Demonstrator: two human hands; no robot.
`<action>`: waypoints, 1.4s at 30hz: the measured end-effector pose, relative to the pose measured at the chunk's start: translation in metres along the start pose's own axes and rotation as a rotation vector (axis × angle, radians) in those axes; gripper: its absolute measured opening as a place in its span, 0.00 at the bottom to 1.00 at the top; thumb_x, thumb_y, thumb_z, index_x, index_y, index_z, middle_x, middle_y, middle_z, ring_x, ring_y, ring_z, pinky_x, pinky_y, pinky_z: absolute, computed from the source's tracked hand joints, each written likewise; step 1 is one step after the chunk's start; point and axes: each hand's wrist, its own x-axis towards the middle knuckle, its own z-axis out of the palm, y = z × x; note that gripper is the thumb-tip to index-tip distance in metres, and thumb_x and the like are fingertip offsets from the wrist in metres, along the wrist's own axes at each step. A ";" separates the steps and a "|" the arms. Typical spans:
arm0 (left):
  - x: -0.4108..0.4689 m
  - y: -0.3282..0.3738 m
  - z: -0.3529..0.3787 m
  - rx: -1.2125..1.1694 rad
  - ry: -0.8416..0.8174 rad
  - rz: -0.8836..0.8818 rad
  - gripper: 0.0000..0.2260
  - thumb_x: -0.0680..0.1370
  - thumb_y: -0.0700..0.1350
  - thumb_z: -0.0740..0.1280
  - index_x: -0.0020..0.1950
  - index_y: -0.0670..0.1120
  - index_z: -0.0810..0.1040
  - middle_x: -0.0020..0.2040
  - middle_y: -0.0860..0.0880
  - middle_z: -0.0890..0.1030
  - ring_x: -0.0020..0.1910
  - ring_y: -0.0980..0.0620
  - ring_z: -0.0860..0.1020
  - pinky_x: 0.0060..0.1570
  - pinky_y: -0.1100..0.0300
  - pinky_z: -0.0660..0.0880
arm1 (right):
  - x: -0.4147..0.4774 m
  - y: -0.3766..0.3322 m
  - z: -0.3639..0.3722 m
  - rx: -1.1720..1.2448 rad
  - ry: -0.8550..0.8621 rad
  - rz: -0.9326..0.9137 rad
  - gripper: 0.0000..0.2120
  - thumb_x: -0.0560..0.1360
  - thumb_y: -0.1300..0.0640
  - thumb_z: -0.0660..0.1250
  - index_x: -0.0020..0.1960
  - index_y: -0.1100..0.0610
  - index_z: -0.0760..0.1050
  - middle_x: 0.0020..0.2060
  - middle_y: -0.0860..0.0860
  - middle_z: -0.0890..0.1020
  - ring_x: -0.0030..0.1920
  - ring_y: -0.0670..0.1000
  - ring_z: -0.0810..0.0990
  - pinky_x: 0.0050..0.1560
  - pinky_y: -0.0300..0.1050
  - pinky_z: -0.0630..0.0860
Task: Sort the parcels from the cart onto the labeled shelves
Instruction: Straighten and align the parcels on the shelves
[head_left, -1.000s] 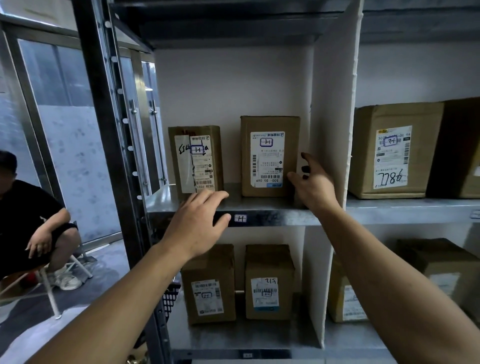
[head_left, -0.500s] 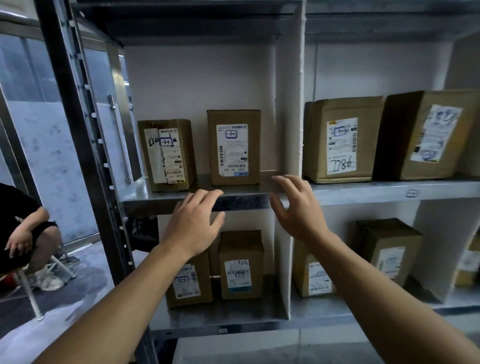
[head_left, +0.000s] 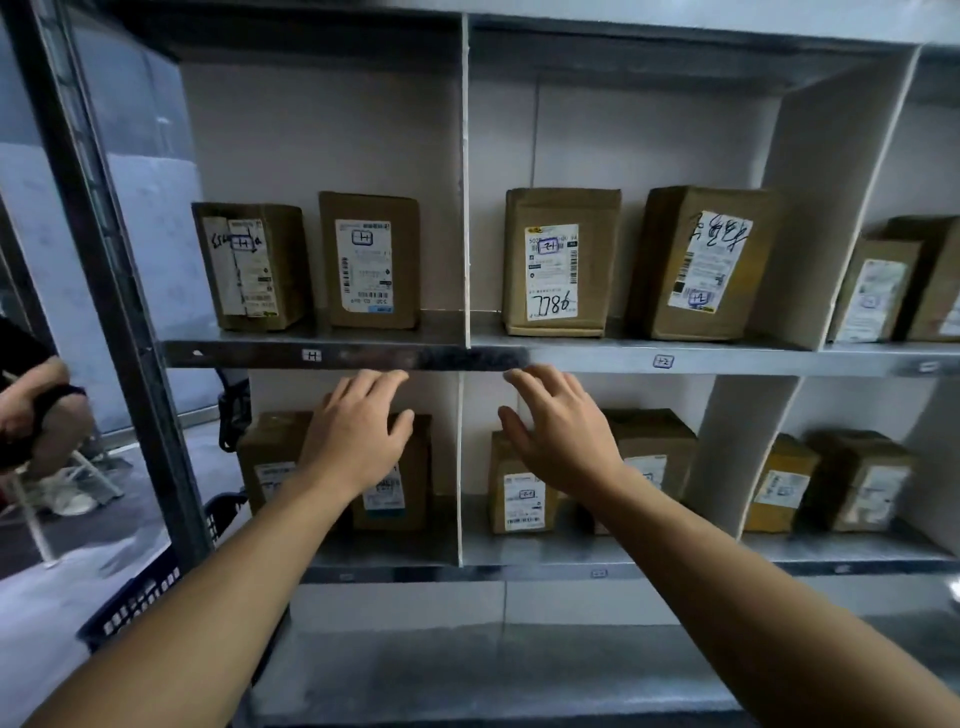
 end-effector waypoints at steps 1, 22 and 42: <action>0.001 0.003 -0.004 0.019 0.008 -0.011 0.21 0.79 0.50 0.65 0.72 0.50 0.69 0.66 0.49 0.73 0.66 0.48 0.70 0.62 0.51 0.70 | 0.003 -0.001 -0.004 0.000 0.011 -0.016 0.23 0.80 0.46 0.63 0.72 0.54 0.69 0.67 0.56 0.75 0.65 0.57 0.74 0.61 0.55 0.77; 0.089 -0.137 -0.126 0.182 0.253 -0.099 0.21 0.79 0.48 0.66 0.72 0.48 0.69 0.67 0.46 0.72 0.67 0.45 0.70 0.63 0.48 0.71 | 0.183 -0.140 0.028 0.250 0.132 -0.193 0.26 0.81 0.47 0.63 0.76 0.53 0.64 0.73 0.56 0.69 0.71 0.58 0.69 0.66 0.57 0.74; 0.201 -0.243 -0.096 -0.173 0.372 -0.048 0.24 0.79 0.47 0.68 0.73 0.48 0.68 0.70 0.47 0.67 0.69 0.47 0.69 0.67 0.53 0.70 | 0.320 -0.200 0.115 0.545 0.071 -0.001 0.24 0.81 0.48 0.65 0.76 0.45 0.64 0.68 0.53 0.71 0.60 0.46 0.69 0.57 0.42 0.71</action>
